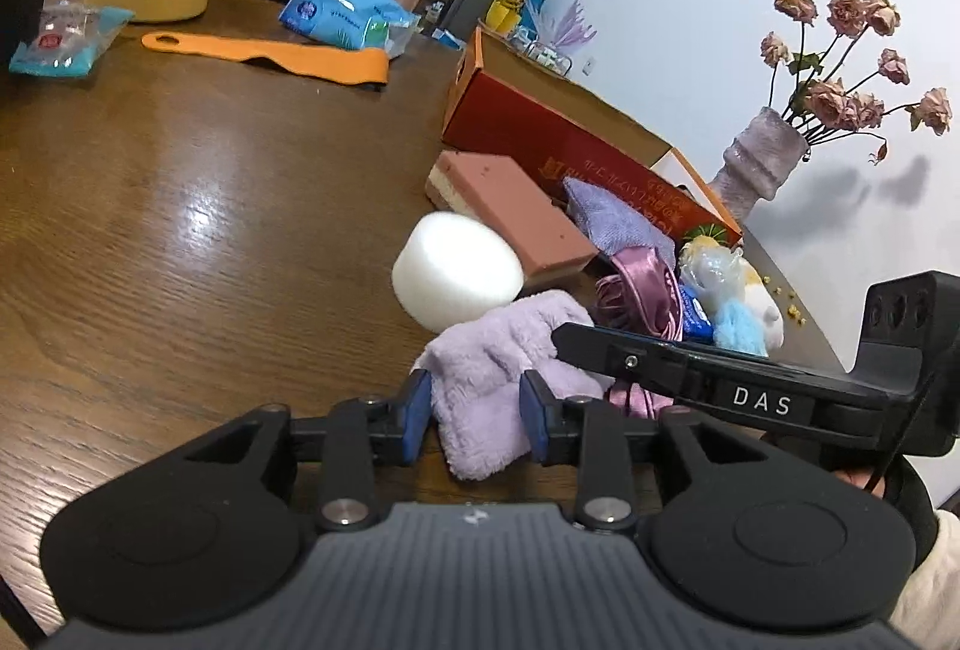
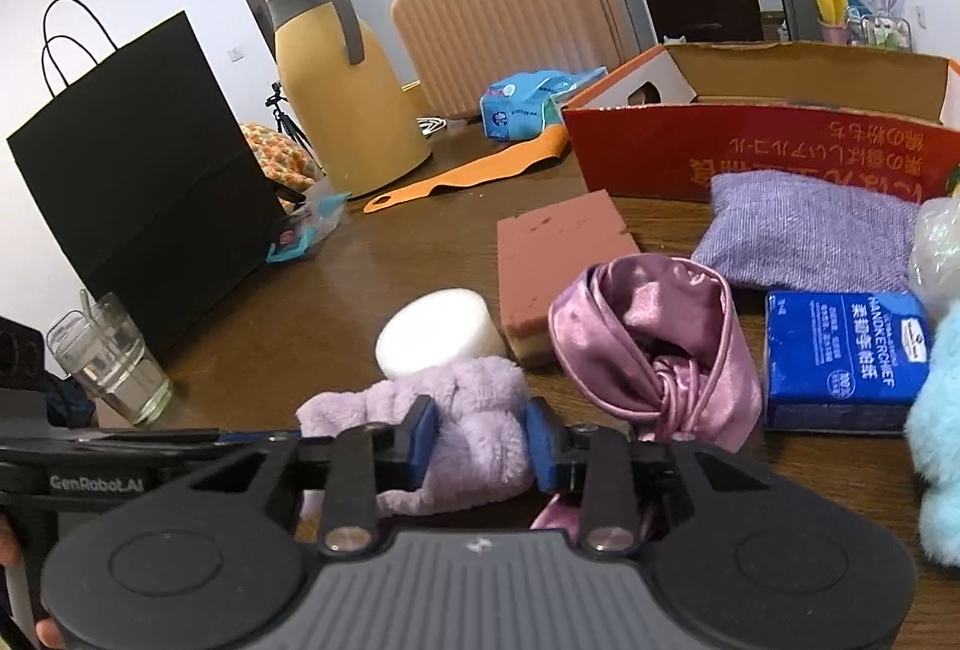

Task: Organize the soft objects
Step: 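Close the left tool on the lavender towel while the right tool grips its other end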

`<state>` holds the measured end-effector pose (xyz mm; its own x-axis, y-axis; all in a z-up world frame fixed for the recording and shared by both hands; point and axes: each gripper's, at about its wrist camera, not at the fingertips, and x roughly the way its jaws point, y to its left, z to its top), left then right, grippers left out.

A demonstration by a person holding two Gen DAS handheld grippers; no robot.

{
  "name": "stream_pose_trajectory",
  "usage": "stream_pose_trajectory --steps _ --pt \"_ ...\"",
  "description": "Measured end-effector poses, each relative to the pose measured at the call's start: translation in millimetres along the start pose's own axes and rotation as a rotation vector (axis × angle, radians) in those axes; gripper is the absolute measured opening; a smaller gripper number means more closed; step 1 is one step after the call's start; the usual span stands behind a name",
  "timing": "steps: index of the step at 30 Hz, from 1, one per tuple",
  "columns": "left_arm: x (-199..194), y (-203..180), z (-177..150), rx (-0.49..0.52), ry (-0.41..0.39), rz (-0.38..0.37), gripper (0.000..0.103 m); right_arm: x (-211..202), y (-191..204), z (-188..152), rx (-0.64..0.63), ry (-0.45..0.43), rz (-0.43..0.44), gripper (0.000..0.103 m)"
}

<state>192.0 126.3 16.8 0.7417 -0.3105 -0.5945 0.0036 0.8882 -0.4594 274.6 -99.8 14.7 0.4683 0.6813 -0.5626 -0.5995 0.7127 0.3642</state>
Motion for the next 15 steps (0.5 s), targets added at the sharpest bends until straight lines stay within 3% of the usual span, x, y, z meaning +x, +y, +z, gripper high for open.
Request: stream_pose_trajectory --steps 4,15 --pt "0.2 -1.6 0.6 0.009 0.0 0.005 0.019 -0.4 1.2 -0.1 -0.001 0.007 0.005 0.026" --pt "-15.1 -29.5 24.3 0.083 -0.052 -0.015 0.017 -26.8 1.9 15.7 0.016 -0.077 0.029 0.023"
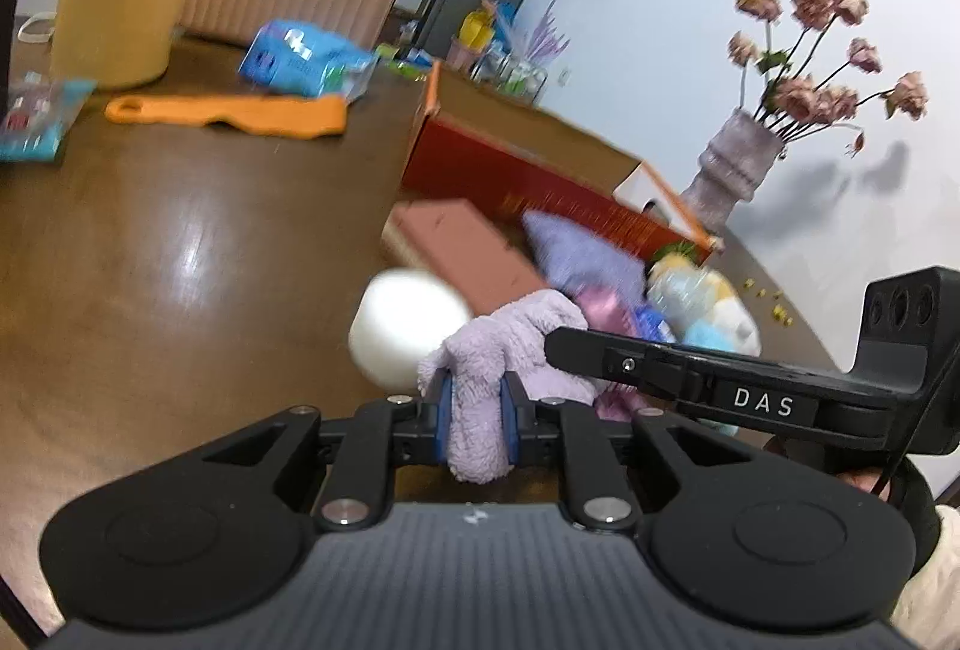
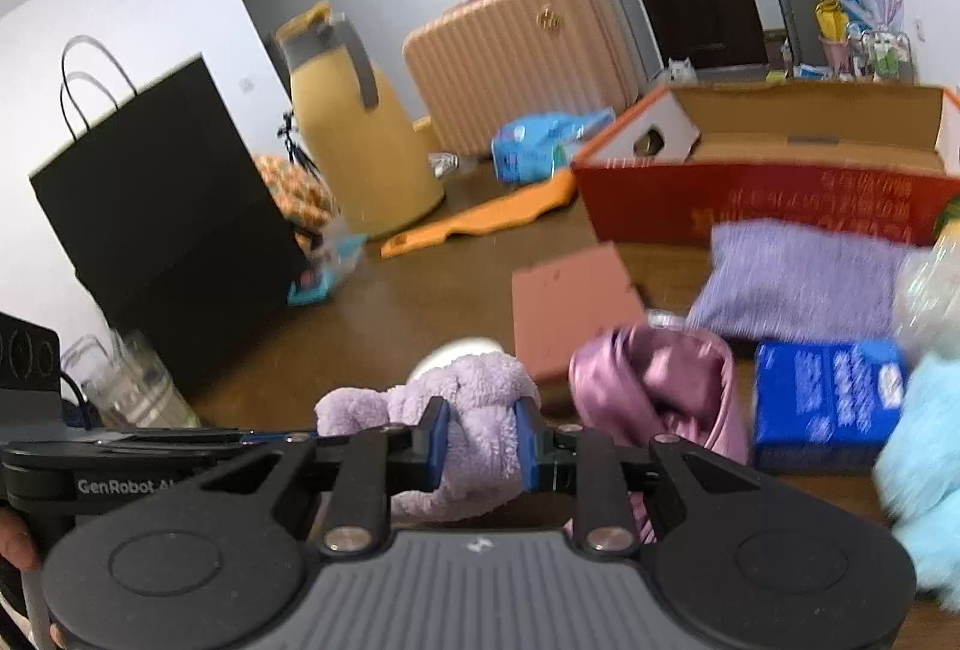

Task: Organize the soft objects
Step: 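Close the left tool on the lavender towel while the right tool grips its other end, then lift the towel with both tools and carry it over the cardboard box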

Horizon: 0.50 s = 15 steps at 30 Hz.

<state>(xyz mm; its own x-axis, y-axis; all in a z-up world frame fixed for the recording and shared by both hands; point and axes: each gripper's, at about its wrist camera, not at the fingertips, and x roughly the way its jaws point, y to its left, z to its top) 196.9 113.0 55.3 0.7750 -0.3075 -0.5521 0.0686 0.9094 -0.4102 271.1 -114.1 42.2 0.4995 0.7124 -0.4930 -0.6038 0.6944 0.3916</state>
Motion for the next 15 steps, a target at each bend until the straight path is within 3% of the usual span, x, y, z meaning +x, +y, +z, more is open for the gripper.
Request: stream_pose_trajectory --steps 7,15 --pt "10.1 -24.8 40.4 0.054 -0.053 -0.036 0.017 -24.0 -12.8 29.4 0.033 -0.121 -0.015 0.023" --pt "50.0 -43.0 102.5 0.093 -0.084 -0.103 0.017 -29.7 -53.2 69.0 0.105 -0.185 -0.04 0.023"
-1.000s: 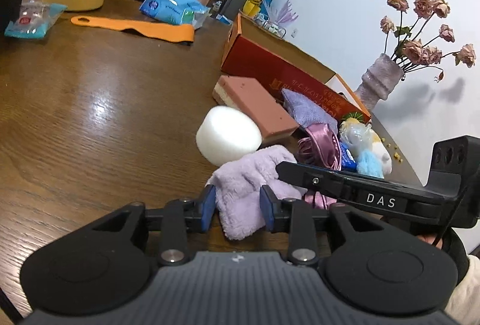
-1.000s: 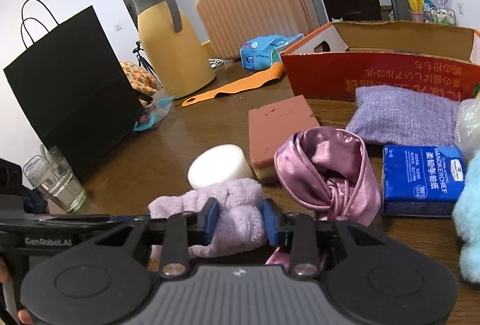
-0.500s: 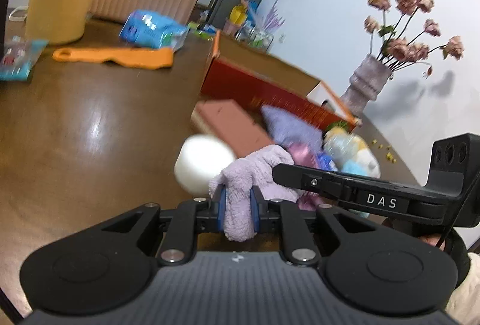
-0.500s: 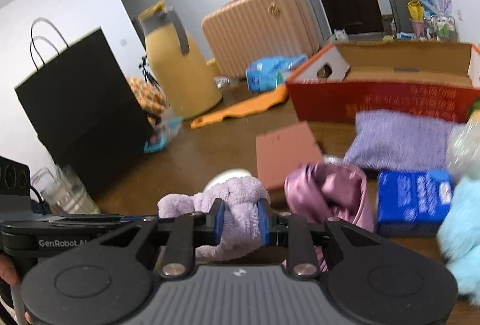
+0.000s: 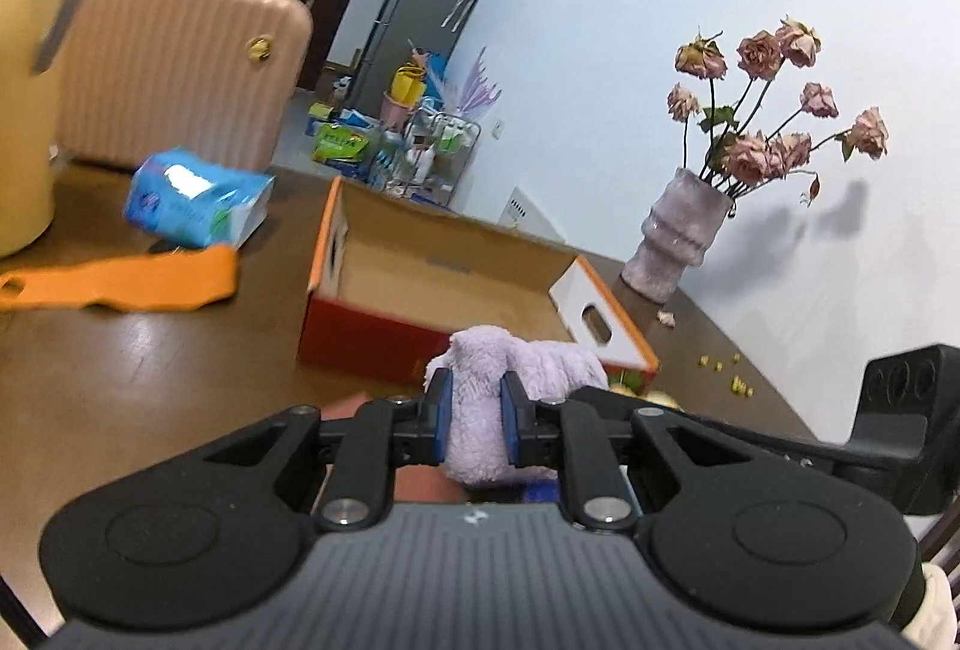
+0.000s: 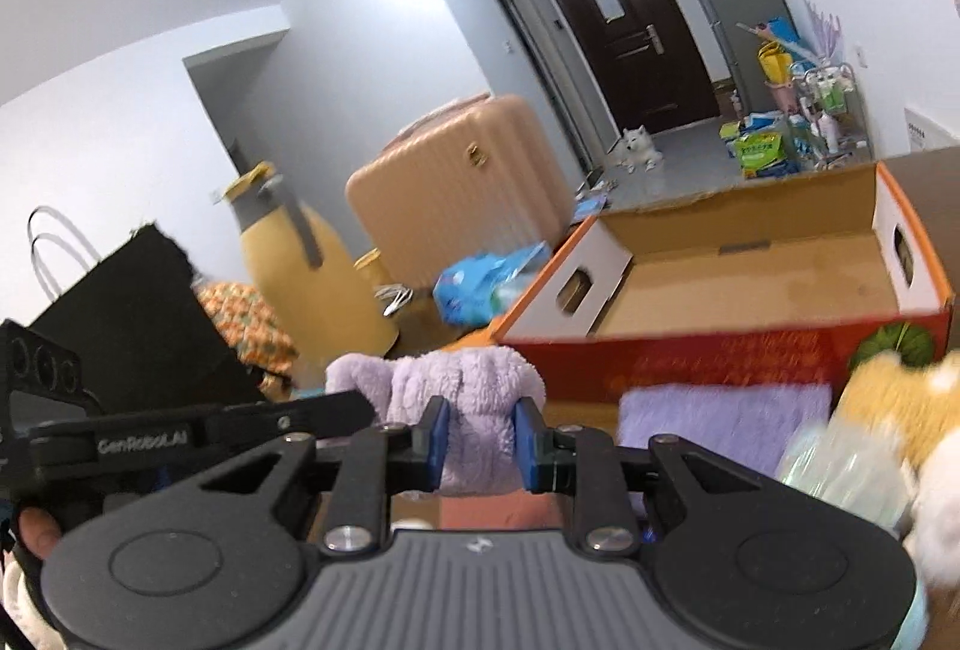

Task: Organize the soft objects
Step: 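Lift the towel with both tools and carry it over the cardboard box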

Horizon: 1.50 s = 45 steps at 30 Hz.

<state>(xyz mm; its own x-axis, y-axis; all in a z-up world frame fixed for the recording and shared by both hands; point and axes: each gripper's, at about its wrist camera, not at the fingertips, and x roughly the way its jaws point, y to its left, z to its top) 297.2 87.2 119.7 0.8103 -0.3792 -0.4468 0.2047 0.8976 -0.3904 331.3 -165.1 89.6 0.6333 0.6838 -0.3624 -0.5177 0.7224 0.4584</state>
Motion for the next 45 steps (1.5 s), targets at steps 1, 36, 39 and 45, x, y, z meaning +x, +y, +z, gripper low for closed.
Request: stream_pose_trajectory --steps 1,36,39,45 --pt "8.9 -0.7 8.6 0.008 0.0 -0.007 0.017 2.2 -2.3 5.0 0.001 -0.003 -0.006 0.023" --pt "324.8 89.2 148.8 0.003 0.352 0.213 0.013 266.9 -155.0 152.1 0.116 0.295 -0.28 0.019" --pt "328.0 87.4 149.7 0.02 0.367 0.234 0.014 281.2 -156.4 145.3 0.101 0.318 -0.304 0.019" --pt "318.3 75.0 162.0 0.046 0.385 0.227 0.015 275.4 -142.9 156.6 0.057 0.334 -0.334 0.038"
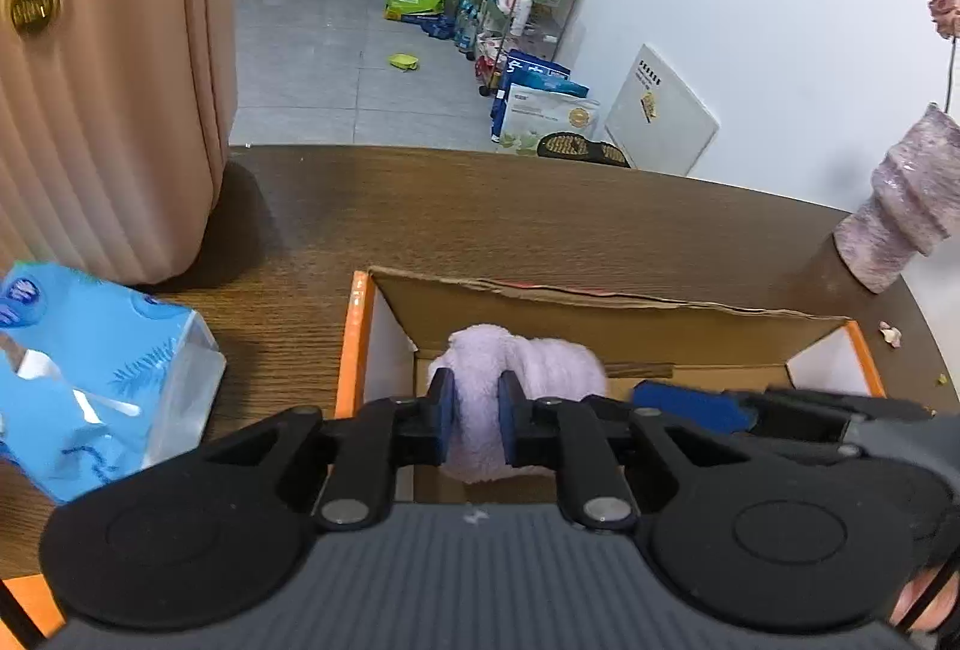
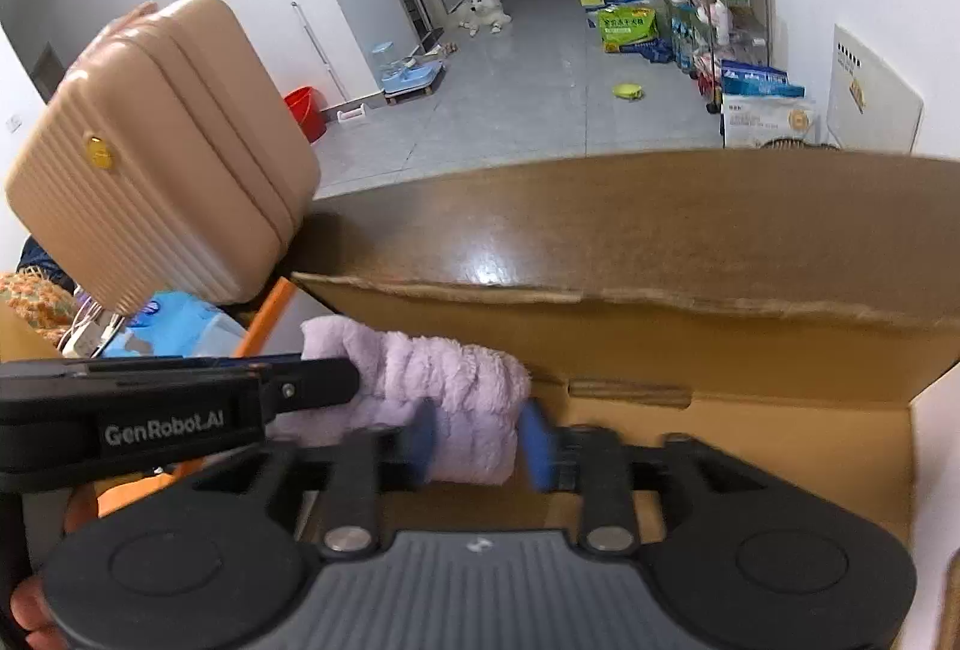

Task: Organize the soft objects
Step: 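Lift the towel with both tools and carry it over the cardboard box, then open both tools to drop the towel into the box, then withdraw both tools from the box back toward the table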

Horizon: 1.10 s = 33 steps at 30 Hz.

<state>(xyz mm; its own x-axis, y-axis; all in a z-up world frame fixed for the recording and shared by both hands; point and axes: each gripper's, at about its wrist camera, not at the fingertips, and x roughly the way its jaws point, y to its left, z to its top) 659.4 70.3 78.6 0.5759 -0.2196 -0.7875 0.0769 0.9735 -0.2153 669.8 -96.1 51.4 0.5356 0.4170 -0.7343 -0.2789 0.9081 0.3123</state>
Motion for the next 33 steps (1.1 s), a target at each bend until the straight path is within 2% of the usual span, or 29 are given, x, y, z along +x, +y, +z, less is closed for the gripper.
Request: stream_pose_trajectory --steps 4,8,10,15,21,27,31,33 --pt "-26.5 -7.3 8.4 0.033 -0.003 0.026 0.015 -36.4 9.2 10.9 -0.044 -0.002 -0.028 0.035" --pt "-72.3 -11.1 17.9 0.028 -0.045 0.044 0.016 -86.5 22.8 22.5 -0.084 -0.038 -0.047 0.033" --pt "-94.8 -12.2 23.8 0.023 -0.062 0.045 0.028 -113.8 30.1 28.5 -0.108 -0.047 -0.06 0.033" --pt "-138.3 -21.0 25.6 0.007 -0.091 0.04 0.038 -184.2 45.2 35.4 -0.127 -0.084 -0.082 0.033" --pt "-204.7 -44.3 30.5 0.043 -0.137 0.064 0.038 -262.6 54.9 39.4 -0.135 -0.135 -0.109 0.033" --pt "-300.4 -79.5 31.4 0.177 -0.261 0.092 0.04 -351.6 63.0 43.1 -0.141 -0.246 -0.12 0.033" --pt "-360.7 -96.7 34.5 0.25 -0.327 0.141 0.029 -405.9 64.7 43.8 -0.142 -0.296 -0.143 0.033" --pt "-392.7 -103.4 36.7 0.268 -0.365 0.166 0.028 -438.1 69.1 44.8 -0.136 -0.34 -0.133 0.033"
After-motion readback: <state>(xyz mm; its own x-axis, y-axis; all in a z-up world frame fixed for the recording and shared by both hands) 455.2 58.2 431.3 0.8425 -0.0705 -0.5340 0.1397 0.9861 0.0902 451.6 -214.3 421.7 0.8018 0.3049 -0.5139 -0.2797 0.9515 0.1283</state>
